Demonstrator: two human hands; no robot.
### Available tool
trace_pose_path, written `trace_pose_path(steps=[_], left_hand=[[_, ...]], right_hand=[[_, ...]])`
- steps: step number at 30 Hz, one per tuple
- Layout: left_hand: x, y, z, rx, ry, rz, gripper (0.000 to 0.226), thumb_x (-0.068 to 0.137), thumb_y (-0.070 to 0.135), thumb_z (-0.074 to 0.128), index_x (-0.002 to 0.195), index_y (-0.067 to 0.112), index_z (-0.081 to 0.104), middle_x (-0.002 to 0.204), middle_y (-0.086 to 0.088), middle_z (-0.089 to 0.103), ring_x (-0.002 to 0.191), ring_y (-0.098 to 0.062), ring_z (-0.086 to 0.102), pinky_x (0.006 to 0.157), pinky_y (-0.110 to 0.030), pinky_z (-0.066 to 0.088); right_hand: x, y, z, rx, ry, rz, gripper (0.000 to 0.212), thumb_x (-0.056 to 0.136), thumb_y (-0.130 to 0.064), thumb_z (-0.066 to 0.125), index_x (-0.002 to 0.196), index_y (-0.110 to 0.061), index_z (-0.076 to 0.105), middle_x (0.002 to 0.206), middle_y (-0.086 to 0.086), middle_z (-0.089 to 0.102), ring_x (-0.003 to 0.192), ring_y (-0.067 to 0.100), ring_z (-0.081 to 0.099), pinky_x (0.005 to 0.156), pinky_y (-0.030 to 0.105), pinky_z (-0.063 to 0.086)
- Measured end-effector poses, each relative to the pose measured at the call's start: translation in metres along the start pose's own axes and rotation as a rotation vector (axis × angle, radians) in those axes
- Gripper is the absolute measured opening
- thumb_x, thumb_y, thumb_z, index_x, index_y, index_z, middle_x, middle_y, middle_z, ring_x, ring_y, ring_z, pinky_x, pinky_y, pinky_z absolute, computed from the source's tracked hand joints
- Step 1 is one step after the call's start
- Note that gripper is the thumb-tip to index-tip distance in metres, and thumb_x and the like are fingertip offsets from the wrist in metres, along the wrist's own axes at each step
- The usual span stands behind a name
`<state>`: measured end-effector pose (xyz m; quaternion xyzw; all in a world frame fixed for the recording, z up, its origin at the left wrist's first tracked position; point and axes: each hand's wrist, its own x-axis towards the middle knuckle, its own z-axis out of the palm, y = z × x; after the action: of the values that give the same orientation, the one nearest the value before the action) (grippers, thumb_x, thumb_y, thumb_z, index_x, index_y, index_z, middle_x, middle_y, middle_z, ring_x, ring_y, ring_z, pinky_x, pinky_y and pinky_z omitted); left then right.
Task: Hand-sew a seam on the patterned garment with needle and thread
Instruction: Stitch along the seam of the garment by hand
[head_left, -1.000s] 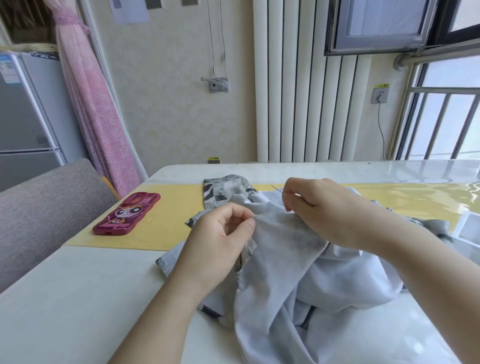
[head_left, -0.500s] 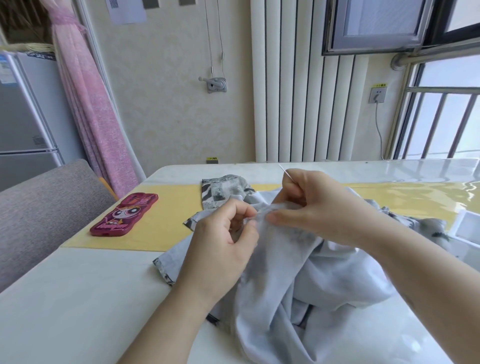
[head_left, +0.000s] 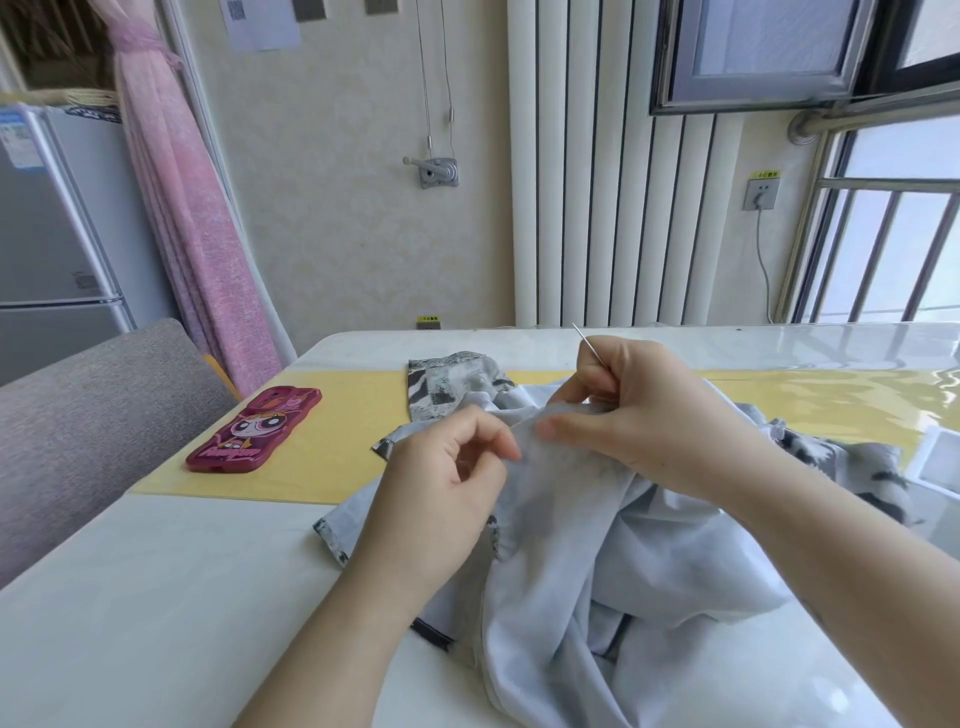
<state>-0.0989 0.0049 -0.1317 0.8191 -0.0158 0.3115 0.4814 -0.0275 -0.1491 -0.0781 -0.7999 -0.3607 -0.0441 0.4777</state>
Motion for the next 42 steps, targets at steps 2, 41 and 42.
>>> trace_pose_path(steps=[2, 41, 42], left_hand=[[-0.001, 0.002, -0.001, -0.008, -0.002, -0.013, 0.039, 0.085, -0.005, 0.054, 0.065, 0.026, 0.065, 0.059, -0.005, 0.057, 0.048, -0.019, 0.042, 0.050, -0.019, 0.034], [-0.001, -0.004, 0.012, -0.193, -0.032, -0.120, 0.006, 0.087, 0.038, 0.064, 0.085, 0.034, 0.062, 0.071, -0.010, 0.049, 0.064, -0.015, 0.042, 0.059, -0.026, 0.036], [-0.001, -0.003, 0.012, -0.203, -0.028, -0.102, 0.007, 0.087, 0.038, 0.065, 0.084, 0.033, 0.062, 0.074, -0.010, 0.053, 0.067, -0.014, 0.044, 0.061, -0.024, 0.037]], right_hand=[[0.000, 0.000, 0.001, -0.009, 0.010, 0.007, 0.053, 0.069, -0.012, 0.076, 0.061, -0.018, 0.024, 0.076, 0.002, 0.071, 0.059, 0.009, 0.032, 0.044, 0.015, 0.029], [0.006, 0.016, -0.011, 0.153, -0.236, 0.139, 0.053, 0.074, -0.005, 0.073, 0.062, -0.019, 0.023, 0.056, -0.003, 0.064, 0.047, 0.006, 0.037, 0.043, 0.014, 0.030], [0.005, 0.015, -0.013, 0.128, -0.260, 0.136, 0.053, 0.075, -0.010, 0.074, 0.061, -0.020, 0.024, 0.050, -0.009, 0.054, 0.045, 0.007, 0.032, 0.043, 0.015, 0.027]])
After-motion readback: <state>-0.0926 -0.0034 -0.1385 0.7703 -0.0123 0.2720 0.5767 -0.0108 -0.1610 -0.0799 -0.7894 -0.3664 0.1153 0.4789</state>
